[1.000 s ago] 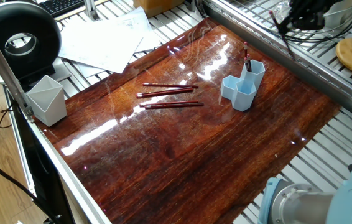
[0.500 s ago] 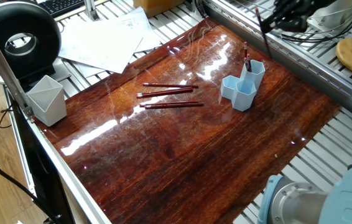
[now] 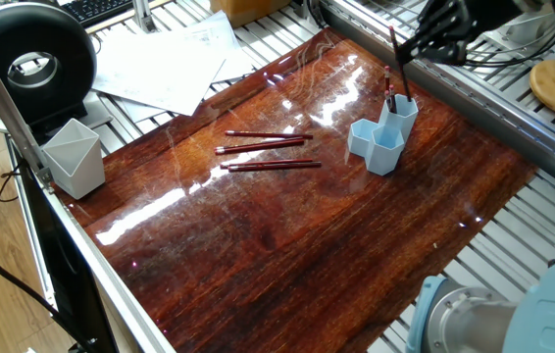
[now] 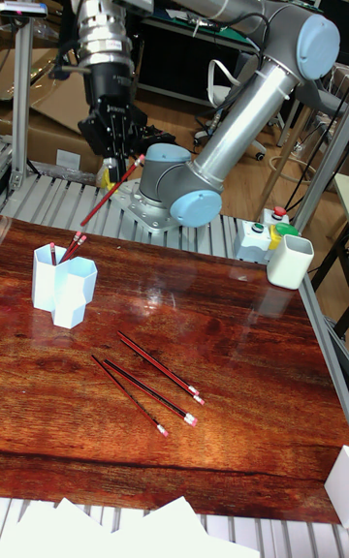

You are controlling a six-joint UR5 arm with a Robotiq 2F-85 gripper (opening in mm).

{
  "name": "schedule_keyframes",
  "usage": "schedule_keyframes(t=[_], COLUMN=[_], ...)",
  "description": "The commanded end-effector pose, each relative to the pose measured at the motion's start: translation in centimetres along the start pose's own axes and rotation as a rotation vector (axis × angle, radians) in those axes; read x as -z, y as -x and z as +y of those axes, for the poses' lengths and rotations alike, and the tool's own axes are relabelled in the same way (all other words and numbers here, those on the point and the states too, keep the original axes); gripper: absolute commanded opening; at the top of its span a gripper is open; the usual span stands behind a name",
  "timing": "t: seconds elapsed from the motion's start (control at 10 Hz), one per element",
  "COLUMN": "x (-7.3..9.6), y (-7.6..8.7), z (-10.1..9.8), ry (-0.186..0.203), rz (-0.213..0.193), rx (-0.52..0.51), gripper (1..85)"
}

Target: Put the pen into the pen holder

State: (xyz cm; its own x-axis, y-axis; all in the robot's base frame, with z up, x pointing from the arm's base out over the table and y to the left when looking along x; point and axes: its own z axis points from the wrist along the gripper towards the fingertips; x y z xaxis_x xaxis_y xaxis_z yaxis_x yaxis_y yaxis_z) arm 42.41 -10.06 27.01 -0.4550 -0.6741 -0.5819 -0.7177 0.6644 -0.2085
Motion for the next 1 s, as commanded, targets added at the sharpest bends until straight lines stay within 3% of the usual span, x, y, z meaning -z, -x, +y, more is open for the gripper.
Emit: schedule_keyframes(t=[0.0,0.9], x=[-1.4,-3.8], y=[-0.2,-1.2], z=[0.1,0.8], ry=[-0.002,0.006], rz=[-0.04,-0.069], rx=[-0.006,-0.008], gripper=[1.0,1.0])
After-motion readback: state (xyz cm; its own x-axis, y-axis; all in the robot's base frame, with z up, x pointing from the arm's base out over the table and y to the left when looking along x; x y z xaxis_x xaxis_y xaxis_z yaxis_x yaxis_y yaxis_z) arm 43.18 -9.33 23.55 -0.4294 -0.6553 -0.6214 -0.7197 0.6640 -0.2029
